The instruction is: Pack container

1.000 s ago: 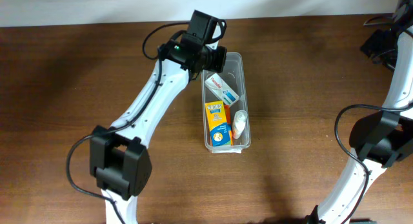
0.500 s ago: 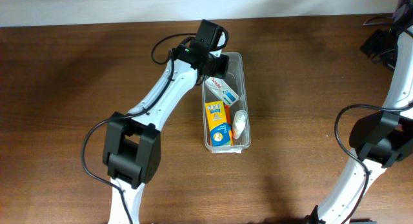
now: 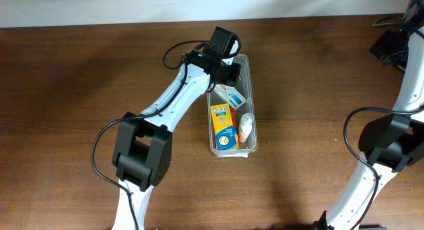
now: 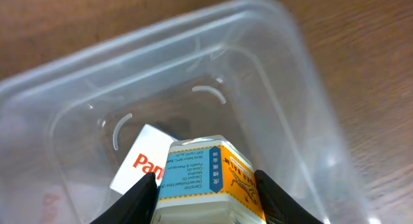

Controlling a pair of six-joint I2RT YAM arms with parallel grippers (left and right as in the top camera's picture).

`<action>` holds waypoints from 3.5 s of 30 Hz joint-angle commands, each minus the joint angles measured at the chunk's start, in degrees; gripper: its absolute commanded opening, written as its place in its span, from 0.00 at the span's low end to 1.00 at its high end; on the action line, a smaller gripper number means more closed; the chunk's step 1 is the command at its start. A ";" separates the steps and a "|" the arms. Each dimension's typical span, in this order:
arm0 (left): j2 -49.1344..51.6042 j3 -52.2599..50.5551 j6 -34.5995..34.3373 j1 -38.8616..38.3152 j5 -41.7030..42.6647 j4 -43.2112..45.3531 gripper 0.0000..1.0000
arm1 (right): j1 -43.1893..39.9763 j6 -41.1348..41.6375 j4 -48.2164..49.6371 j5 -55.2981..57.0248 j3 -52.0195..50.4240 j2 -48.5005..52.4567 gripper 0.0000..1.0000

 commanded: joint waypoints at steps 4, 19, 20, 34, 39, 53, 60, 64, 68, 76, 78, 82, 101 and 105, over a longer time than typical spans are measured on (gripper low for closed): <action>1.77 1.36 -0.72 0.09 0.61 -0.59 0.37 | 0.07 0.24 0.02 1.11 0.02 -0.24 0.98; 2.21 1.36 -0.72 0.09 0.66 -3.34 0.37 | 0.07 0.24 0.02 1.11 0.02 -0.24 0.98; 2.21 1.40 -0.72 0.09 0.68 -3.34 0.37 | 0.07 0.24 0.02 1.11 0.02 -0.24 0.98; 2.19 10.97 -0.68 0.09 -1.66 -11.65 0.37 | 0.07 0.24 0.02 1.11 0.02 -0.24 0.98; 2.19 12.83 -0.68 0.09 -1.77 -15.65 0.37 | 0.07 0.24 0.02 1.11 0.02 -0.24 0.98; 2.19 12.98 -0.04 -0.70 -0.04 -20.63 0.37 | 0.07 0.24 0.02 1.11 0.02 -0.24 0.98; 2.19 12.98 -0.04 -1.90 -6.54 -20.81 0.37 | 0.07 0.24 0.02 1.11 0.02 -0.24 0.98; 2.40 12.98 0.17 -1.92 -6.49 -20.09 0.37 | 0.07 0.24 0.02 1.11 0.02 -0.24 0.98; 3.10 12.98 1.51 -2.38 -6.69 -18.80 0.37 | 0.07 0.24 0.02 1.11 0.02 -0.24 0.98; 5.46 12.98 1.49 -3.30 -7.41 -18.71 0.38 | 0.07 0.24 0.02 1.11 0.02 -0.24 0.98; 5.53 12.98 1.68 -3.30 -7.48 -18.58 0.38 | 0.07 0.24 0.02 1.11 0.02 -0.24 0.98; 5.57 12.98 1.92 -3.30 -9.53 -18.16 0.37 | 0.07 0.24 0.02 1.11 0.02 -0.24 0.98; 8.83 12.96 2.51 -3.39 -8.39 -19.08 0.37 | 0.07 0.22 0.02 1.11 0.02 -0.24 0.98; 8.83 12.96 2.54 -3.43 -8.41 -19.15 0.38 | 0.07 0.24 0.02 1.11 0.02 -0.24 0.98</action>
